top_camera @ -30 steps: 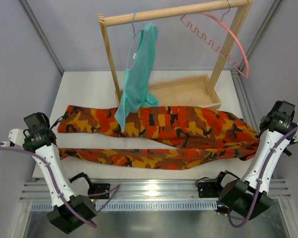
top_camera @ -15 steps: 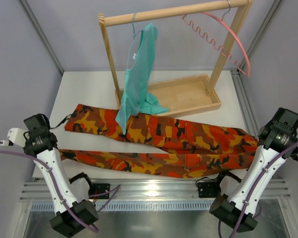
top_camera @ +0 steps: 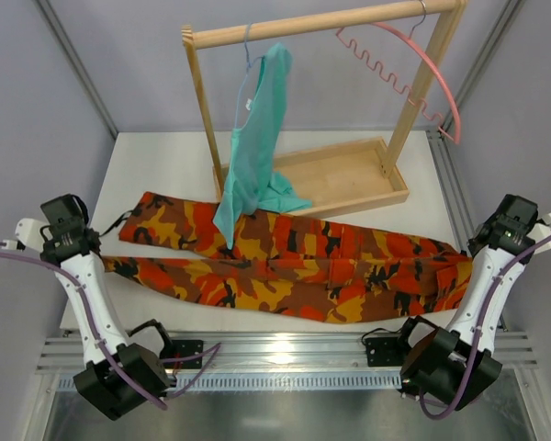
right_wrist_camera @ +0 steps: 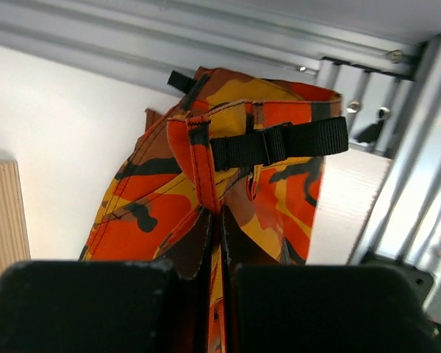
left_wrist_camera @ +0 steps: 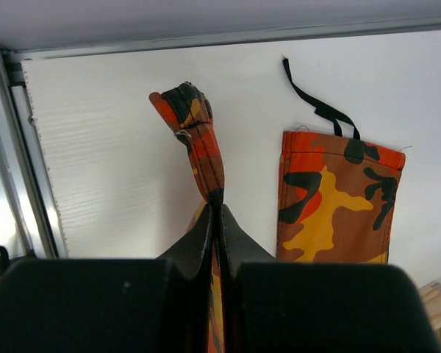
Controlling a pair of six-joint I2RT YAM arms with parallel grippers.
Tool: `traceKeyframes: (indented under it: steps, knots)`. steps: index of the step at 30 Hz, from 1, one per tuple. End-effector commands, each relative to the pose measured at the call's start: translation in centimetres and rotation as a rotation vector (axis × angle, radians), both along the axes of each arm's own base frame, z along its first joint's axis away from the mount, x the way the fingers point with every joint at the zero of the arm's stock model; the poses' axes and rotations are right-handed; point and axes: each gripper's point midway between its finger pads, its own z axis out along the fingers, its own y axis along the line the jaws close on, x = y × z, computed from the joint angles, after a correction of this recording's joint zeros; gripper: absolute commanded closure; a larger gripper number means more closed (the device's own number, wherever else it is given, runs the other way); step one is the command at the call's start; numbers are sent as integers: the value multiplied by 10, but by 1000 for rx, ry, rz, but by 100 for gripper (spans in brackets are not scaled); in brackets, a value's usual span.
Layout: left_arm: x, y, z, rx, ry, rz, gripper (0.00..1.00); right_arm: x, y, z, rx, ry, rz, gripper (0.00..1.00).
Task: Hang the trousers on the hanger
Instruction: Fold the trousers
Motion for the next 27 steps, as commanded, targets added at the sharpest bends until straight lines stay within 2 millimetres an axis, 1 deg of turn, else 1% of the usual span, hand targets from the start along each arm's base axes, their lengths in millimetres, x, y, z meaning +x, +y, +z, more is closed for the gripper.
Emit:
traceKeyframes:
  steps: [1, 2, 3, 4, 6, 7, 8, 10, 13, 14, 15, 18, 19, 20, 21, 22, 23, 24, 25, 26, 27]
  knots:
    - [27, 26, 12, 104, -98, 40, 100, 46, -13, 13, -100, -183, 99, 96]
    - [32, 26, 6, 100, -81, 33, 100, 48, -13, 6, -98, -189, 93, 96]
    - [35, 26, 3, 106, -66, 28, 100, 49, -14, 5, -96, -191, 89, 96]
    - [39, 21, -1, 108, -46, 14, 100, 52, -13, 0, -81, -184, 90, 96]
    - [38, 24, -1, 141, -15, 40, 100, 57, -14, 3, -82, -181, 91, 96]
    - [40, 22, -4, 144, 11, 36, 100, 59, -14, 0, -77, -160, 87, 96]
    - [40, 25, 2, 170, 22, 52, 100, 58, -17, 1, -89, -148, 72, 96]
    - [41, 28, 1, 194, 66, 50, 100, 60, -19, 3, -94, -159, 56, 96]
    - [49, 32, 6, 221, 90, 38, 100, 71, -16, 4, -98, -194, 58, 96]
    - [54, 32, 1, 210, 110, 27, 100, 76, -14, 5, -101, -201, 71, 96]
    - [58, 33, 6, 209, 105, 21, 100, 84, -14, 11, -110, -231, 81, 96]
    - [69, 34, 4, 197, 135, 1, 100, 95, -9, 21, -106, -282, 90, 96]
    - [76, 34, 12, 209, 122, -4, 100, 97, -8, 23, -108, -291, 90, 96]
    - [80, 34, 15, 220, 124, -9, 100, 99, -7, 23, -109, -296, 83, 96]
    - [86, 32, 11, 226, 149, -26, 100, 100, -7, 17, -111, -285, 80, 96]
    - [92, 33, 18, 245, 151, -33, 100, 101, -8, 15, -111, -283, 74, 96]
    - [96, 32, 17, 241, 165, -41, 100, 103, -8, 10, -103, -273, 73, 96]
    - [96, 30, 8, 220, 223, -55, 100, 106, -7, 6, -93, -262, 77, 96]
    - [102, 30, 13, 221, 231, -68, 100, 106, -10, 6, -112, -250, 66, 96]
    - [106, 29, 12, 230, 254, -87, 100, 108, -10, 9, -129, -244, 66, 96]
    - [109, 28, 12, 240, 274, -100, 100, 111, -10, 17, -151, -248, 73, 96]
